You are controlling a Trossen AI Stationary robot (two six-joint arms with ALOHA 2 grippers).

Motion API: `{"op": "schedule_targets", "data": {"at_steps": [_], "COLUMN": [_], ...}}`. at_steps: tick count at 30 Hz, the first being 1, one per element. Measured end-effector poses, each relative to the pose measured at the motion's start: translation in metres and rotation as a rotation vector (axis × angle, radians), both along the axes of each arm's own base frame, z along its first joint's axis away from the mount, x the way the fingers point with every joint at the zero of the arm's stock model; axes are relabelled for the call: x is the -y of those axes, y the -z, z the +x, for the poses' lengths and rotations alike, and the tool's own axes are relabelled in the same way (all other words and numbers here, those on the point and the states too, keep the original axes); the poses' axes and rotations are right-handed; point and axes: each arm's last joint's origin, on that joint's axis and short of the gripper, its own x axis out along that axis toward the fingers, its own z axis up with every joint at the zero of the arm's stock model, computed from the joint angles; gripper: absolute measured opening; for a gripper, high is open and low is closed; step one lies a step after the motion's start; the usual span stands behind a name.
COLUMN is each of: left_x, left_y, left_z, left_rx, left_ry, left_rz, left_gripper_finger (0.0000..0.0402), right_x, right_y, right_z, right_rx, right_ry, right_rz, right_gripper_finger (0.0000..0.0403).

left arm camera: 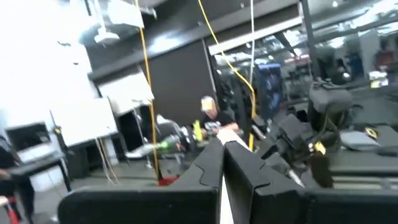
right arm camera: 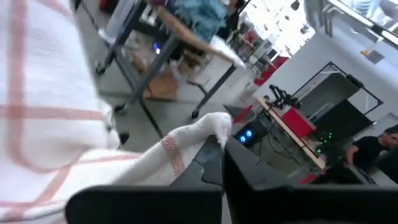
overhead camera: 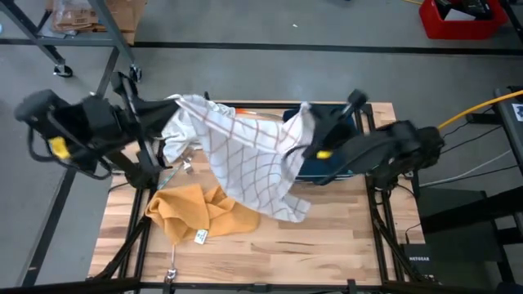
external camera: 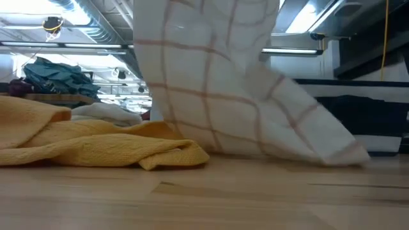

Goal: Fold towel
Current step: Fold the white-and-brown checkered towel

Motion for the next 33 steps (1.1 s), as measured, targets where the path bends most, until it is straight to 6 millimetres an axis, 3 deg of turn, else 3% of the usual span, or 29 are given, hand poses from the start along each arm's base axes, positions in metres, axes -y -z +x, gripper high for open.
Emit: {"op": "schedule_targets", "data": {"at_steps": [9, 16, 22, 29, 33], "left_x": [-0.021, -0.040, -0.036, -0.027, -0.024], "left_y": [-0.025, -0.039, -0.038, -0.034, -0.029], "left_z": [-0.018, -0.038, -0.034, -0.027, -0.022], "left_rx": [0.105, 0.370, 0.365, 0.275, 0.226], "left_ry": [-0.182, -0.227, -0.161, -0.139, -0.106], "left_rz": [0.118, 0.083, 0.063, 0.142, 0.105], "left_gripper_finger": [0.0000, 0.0000, 0.0000, 0.0000, 0.0000], "right_x": [0.033, 0.049, 0.051, 0.052, 0.051], "right_y": [-0.059, -0.090, -0.094, -0.092, -0.083], "right_z": [-0.029, -0.049, -0.057, -0.059, -0.056], "right_rx": [0.214, 0.385, 0.408, 0.342, 0.263], "right_ry": [-0.077, -0.005, 0.000, 0.048, 0.050], "right_rz": [-0.079, -0.148, -0.142, -0.159, -0.160], "right_gripper_finger": [0.0003, 0.0004, 0.0005, 0.0005, 0.0005]}}
